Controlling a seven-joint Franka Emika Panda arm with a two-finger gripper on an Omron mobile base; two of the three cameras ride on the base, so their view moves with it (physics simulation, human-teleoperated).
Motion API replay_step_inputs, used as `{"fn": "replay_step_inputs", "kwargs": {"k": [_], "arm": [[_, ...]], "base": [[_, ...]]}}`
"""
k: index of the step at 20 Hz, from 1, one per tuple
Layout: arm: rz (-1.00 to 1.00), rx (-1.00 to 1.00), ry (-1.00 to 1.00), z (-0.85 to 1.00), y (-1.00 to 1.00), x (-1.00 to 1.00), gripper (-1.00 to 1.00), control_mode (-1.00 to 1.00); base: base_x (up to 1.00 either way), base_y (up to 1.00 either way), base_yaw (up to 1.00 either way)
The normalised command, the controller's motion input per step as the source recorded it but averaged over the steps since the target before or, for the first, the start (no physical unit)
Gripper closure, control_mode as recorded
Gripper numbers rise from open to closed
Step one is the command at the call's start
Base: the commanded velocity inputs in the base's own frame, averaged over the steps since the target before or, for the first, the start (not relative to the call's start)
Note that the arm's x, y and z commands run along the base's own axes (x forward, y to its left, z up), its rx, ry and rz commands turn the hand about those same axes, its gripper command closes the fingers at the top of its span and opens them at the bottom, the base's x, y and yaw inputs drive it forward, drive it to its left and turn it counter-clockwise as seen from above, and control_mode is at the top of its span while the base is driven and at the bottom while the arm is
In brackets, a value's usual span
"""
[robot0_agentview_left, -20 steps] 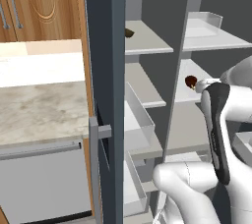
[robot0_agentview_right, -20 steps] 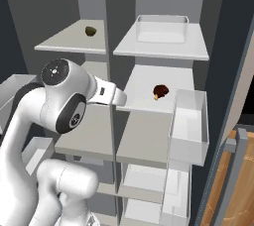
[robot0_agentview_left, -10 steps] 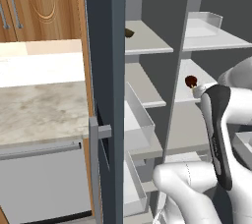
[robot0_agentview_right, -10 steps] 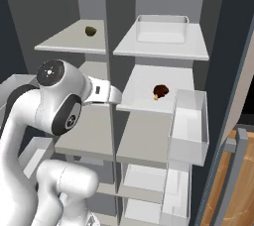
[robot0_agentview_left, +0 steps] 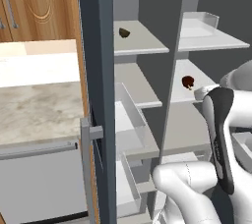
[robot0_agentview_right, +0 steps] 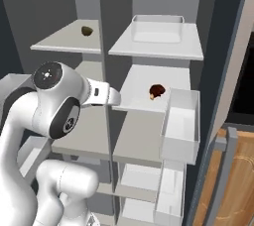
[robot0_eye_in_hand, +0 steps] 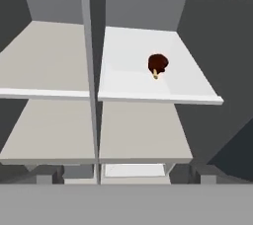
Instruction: Pick up the frozen steak from the freezer, place it on any shelf in the fridge, and close the fridge and freezer doors when done.
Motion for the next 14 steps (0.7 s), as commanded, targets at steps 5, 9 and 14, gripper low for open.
{"fn": "replay_step_inputs", "kwargs": {"k": [5,9,14], "arm": [[0.0,0.0,0.0,0.0,0.0,0.0,-1.0,1.0],[0.0,0.0,0.0,0.0,0.0,0.0,-1.0,1.0],[0.0,0.0,0.0,0.0,0.0,0.0,-1.0,1.0]], "base": [[-0.03,-0.36,0.0],[-0.31,-0.53,0.0],[-0.5,-0.46,0.0]]}}
